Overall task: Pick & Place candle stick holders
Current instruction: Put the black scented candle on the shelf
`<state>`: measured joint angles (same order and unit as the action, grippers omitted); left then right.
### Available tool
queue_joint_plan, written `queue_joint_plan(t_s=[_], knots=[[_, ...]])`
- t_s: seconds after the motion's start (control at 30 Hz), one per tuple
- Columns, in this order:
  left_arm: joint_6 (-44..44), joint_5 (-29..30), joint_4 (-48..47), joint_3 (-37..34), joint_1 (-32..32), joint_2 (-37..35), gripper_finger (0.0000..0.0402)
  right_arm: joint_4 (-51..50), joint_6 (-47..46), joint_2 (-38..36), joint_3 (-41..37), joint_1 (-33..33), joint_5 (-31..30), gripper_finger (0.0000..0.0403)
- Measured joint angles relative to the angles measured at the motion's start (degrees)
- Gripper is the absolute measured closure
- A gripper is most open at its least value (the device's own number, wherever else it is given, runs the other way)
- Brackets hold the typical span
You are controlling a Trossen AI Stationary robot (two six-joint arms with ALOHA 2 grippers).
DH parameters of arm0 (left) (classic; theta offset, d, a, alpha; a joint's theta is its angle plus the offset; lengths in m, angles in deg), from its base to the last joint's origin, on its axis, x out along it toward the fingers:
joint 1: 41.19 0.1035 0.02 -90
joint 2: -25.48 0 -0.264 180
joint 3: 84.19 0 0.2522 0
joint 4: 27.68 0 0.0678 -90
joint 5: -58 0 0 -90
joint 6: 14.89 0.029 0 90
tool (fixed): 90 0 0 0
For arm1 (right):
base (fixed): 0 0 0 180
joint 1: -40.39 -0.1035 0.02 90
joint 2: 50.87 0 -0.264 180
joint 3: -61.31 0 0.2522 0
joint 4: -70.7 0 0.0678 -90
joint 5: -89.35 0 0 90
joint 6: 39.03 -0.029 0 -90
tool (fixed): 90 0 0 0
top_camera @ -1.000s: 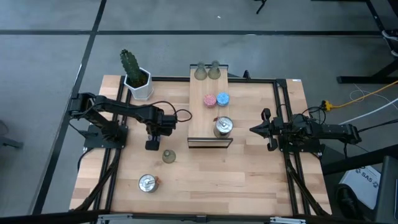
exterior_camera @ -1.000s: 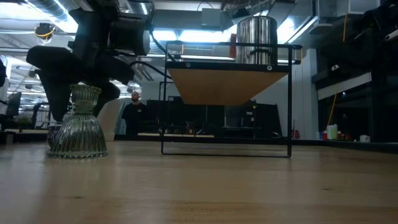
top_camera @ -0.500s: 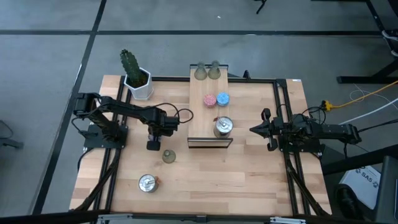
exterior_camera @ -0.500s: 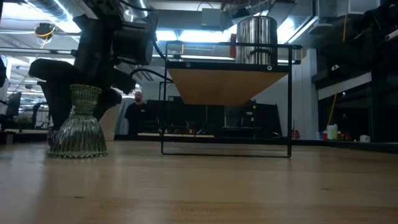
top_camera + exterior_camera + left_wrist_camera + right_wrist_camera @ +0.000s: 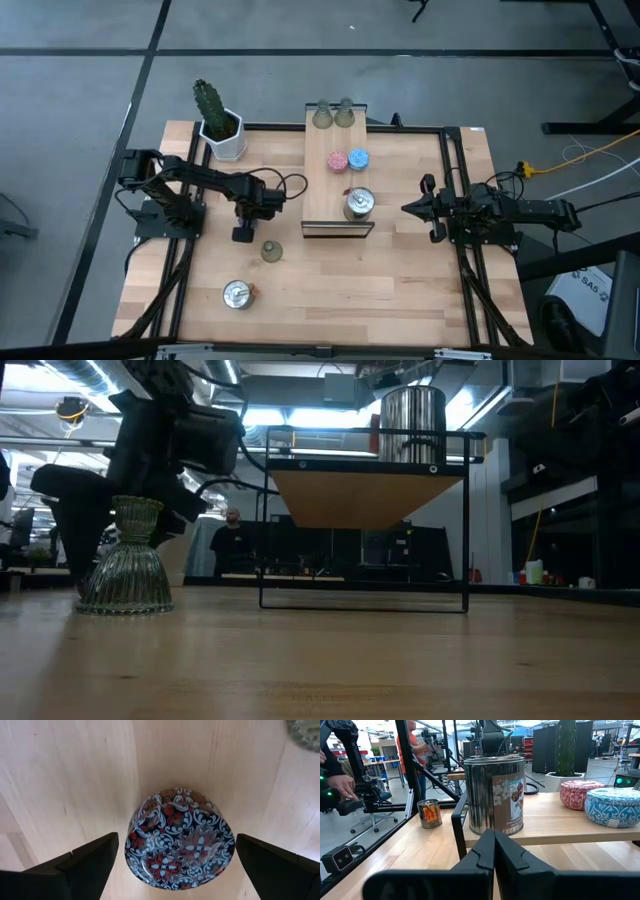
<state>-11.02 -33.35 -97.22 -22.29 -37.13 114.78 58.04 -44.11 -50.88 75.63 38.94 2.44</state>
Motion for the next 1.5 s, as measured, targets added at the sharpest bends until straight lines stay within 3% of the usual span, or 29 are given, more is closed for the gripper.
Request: queue_joint_plan(t_s=[0.57, 1.5], knots=[[0.32, -0.07, 1.77, -0.02, 0.17, -0.01, 0.0003, 0.00, -0.01, 0.00, 0.00, 0.00, 0.01, 0.0398], [-0.13, -0.17, 1.62, -0.02, 0.17, -0.05, 0.0093, 0.01, -0.02, 0.00, 0.00, 0.00, 0.02, 0.0398]])
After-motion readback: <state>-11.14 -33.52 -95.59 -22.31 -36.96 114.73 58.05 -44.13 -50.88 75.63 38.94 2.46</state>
